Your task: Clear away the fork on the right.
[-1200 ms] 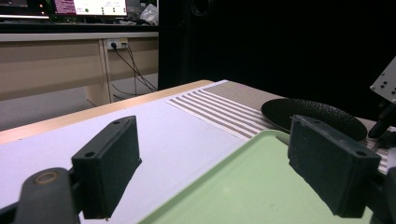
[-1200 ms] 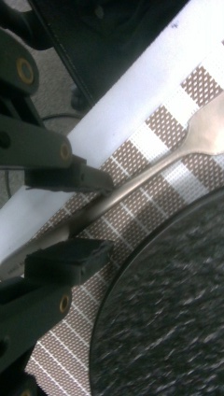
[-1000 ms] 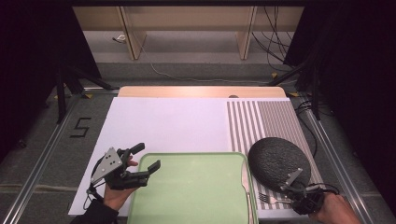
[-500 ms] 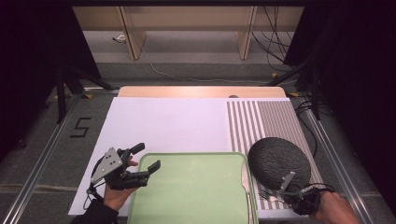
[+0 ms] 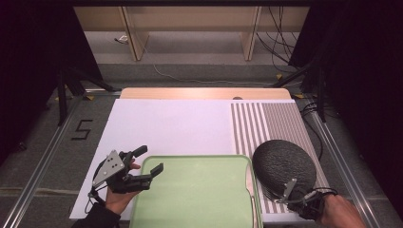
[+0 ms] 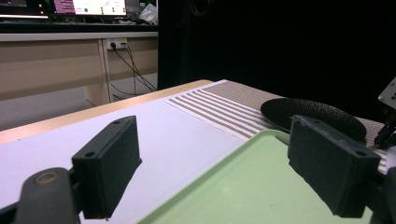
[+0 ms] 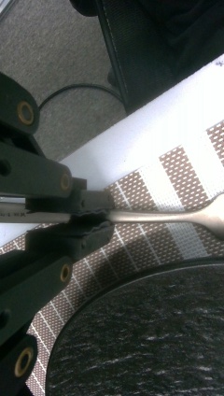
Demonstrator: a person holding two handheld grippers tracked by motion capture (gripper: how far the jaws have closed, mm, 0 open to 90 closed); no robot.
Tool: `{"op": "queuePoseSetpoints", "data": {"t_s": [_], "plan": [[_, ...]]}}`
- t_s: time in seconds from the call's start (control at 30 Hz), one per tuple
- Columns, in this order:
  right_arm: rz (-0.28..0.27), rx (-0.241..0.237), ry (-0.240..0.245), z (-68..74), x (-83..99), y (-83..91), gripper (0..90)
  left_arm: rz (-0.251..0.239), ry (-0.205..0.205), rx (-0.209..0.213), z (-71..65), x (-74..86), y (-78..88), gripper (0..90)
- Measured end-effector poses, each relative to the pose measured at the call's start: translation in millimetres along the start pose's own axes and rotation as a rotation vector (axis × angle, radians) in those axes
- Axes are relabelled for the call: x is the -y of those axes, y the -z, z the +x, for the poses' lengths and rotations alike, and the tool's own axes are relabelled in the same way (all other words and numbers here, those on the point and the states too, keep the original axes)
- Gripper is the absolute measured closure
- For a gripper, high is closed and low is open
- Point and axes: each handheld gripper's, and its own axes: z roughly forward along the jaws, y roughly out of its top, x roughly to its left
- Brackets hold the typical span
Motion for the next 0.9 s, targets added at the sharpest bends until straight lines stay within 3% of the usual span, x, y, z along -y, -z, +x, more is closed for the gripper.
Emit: {"op": "queuePoseSetpoints", "data": {"t_s": [0.3, 0.4, 0.47, 0.63, 0.77, 0.9], "plan": [[-0.031, -0.017, 0.011, 3.5, -0.7, 2.3, 84.0, -0.001, 0.001, 0.0, 0.1, -0.1, 0.2, 16.6], [-0.073, -0.029, 0.024, 3.8, -1.3, 5.3, 84.1, -0.002, 0.001, 0.001, 0.1, -0.1, 0.3, 16.5], [-0.104, -0.034, 0.009, 4.9, -2.6, 8.6, 84.1, -0.002, 0.002, 0.001, 0.1, -0.1, 0.3, 16.6], [-0.247, -0.091, 0.004, 3.8, -4.6, 17.1, 84.1, -0.002, 0.001, 0.001, 0.0, -0.1, 0.2, 16.6], [-0.343, -0.142, -0.056, 4.1, -6.1, 23.1, 84.2, -0.002, 0.0, 0.0, 0.1, -0.1, 0.2, 16.6], [-0.451, -0.199, -0.085, 2.5, -7.1, 29.6, 84.1, -0.002, 0.001, -0.001, 0.1, -0.1, 0.2, 16.6]]}}
